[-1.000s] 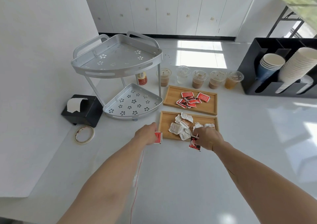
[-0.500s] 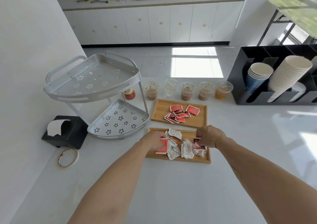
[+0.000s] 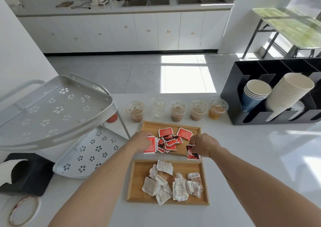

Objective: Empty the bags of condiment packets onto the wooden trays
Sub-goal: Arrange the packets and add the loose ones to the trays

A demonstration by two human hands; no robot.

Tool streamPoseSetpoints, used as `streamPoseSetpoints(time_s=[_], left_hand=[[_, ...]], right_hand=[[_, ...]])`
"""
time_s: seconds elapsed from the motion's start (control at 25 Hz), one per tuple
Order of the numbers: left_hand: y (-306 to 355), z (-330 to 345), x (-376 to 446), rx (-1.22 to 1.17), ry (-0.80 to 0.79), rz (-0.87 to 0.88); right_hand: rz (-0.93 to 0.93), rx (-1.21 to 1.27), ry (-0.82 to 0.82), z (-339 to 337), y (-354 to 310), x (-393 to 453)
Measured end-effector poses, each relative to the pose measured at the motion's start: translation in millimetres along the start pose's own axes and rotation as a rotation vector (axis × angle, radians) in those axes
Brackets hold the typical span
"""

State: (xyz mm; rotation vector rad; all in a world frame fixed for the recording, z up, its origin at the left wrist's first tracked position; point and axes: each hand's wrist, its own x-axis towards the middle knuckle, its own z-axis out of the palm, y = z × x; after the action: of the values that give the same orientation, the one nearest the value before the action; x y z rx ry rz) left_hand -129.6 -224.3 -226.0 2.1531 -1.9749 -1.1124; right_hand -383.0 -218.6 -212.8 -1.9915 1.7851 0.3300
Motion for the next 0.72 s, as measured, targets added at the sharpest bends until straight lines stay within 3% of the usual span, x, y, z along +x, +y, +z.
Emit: streamPoseSetpoints(time_s=[0.4, 0.72], left_hand=[[-3, 18, 70, 0.015, 0.021, 0.039], [-5, 29, 80, 0.086, 0.181, -0.007]], right_hand=[[0.062, 0.066, -0.011, 17, 10, 66], [0.054, 0.058, 0.182, 35, 14, 72]])
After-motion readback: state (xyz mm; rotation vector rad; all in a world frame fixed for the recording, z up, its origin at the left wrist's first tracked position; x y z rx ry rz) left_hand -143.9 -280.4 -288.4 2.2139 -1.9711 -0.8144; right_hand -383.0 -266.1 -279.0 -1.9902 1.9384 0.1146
